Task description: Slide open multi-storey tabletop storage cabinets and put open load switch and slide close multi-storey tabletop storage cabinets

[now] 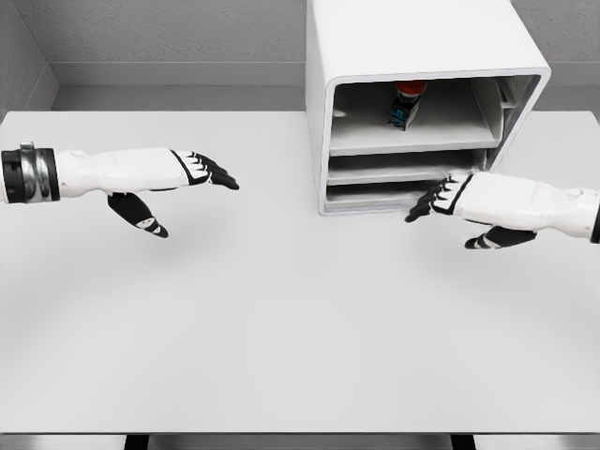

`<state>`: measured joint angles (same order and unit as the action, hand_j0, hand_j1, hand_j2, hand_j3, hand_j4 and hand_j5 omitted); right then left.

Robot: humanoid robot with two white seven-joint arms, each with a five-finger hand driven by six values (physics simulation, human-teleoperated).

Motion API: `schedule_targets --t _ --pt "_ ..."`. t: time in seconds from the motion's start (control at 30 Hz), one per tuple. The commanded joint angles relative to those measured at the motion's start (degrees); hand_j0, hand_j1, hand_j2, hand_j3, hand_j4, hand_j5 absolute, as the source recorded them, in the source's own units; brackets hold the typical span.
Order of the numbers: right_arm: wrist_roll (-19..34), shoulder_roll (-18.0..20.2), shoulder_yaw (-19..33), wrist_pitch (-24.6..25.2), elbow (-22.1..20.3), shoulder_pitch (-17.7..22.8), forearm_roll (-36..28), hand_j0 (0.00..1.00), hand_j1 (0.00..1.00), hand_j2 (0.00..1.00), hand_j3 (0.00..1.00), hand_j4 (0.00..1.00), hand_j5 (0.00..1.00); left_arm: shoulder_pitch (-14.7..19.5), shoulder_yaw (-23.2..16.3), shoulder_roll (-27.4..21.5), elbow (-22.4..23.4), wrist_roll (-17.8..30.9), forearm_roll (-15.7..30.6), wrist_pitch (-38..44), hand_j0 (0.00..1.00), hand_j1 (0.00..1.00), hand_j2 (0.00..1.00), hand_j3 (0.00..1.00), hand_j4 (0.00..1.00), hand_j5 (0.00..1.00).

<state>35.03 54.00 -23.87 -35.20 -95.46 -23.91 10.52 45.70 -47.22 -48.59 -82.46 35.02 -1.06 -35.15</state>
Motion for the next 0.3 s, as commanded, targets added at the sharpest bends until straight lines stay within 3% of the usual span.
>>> schedule_targets --t 0.0,0.27 --pt "-0.03 1.46 1.64 0.2 -1.4 0.09 -0.5 1.0 1.0 1.0 1.0 1.0 1.0 0.0 -0.67 0.08 0.11 -0.02 0.53 0.15 1.0 1.0 1.0 1.0 1.0 1.0" --pt "-0.03 1.11 1.55 0.2 -1.58 0.53 -0.5 1.0 1.0 1.0 1.0 1.0 1.0 -0.09 -1.38 -0.1 0.11 -0.02 0.53 0.15 1.0 1.0 1.0 1.0 1.0 1.0"
